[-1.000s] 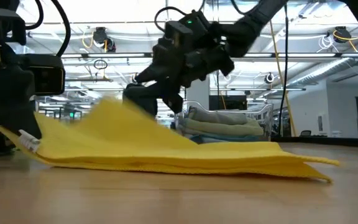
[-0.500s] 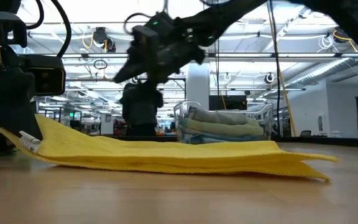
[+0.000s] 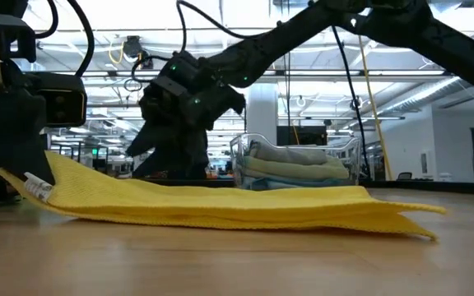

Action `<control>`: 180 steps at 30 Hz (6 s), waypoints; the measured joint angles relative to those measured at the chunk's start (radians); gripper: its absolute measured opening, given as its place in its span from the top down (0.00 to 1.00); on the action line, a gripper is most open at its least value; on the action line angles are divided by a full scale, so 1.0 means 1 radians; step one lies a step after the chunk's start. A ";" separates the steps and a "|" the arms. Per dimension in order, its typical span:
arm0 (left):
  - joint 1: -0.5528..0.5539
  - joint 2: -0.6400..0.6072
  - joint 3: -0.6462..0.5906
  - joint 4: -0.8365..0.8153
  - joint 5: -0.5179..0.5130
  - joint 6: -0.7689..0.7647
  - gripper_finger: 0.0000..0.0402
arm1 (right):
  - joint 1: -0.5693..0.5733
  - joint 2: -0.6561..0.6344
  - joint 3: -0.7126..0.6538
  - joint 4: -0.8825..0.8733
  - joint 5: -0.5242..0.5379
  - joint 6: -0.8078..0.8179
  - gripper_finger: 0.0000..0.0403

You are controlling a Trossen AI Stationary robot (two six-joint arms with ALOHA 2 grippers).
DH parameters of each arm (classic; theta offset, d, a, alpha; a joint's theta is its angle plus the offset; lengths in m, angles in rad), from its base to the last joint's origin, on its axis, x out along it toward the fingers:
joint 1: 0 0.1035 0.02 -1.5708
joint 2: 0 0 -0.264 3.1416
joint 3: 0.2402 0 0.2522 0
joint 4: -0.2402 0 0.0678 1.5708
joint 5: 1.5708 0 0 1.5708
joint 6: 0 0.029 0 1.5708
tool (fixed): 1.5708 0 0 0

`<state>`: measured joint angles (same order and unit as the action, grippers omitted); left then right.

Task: Fold microfiber towels
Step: Fold the yellow towel

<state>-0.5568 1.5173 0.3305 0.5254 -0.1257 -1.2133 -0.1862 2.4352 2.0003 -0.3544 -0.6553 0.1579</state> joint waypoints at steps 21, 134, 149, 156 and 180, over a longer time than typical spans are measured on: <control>0.000 0.001 -0.001 0.000 0.029 0.032 0.97 | 0.111 0.024 -0.005 -0.069 0.260 -0.111 0.49; 0.414 -0.122 0.496 -0.831 0.253 0.781 0.98 | 0.066 -0.980 -1.201 0.480 0.193 0.263 1.00; 0.366 -0.037 0.495 -0.696 0.158 0.650 0.97 | -0.011 -1.020 -1.229 0.464 0.207 0.324 1.00; 0.344 -0.037 0.496 -0.737 0.143 0.650 0.99 | 0.019 -1.026 -1.229 0.441 0.107 0.370 1.00; 0.259 0.133 0.495 -0.519 0.301 0.642 0.96 | 0.270 -0.946 -1.229 0.292 0.225 0.459 1.00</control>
<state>-0.2976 1.6505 0.8254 0.0060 0.1758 -0.5714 0.0843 1.4895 0.7714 -0.0622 -0.4299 0.6167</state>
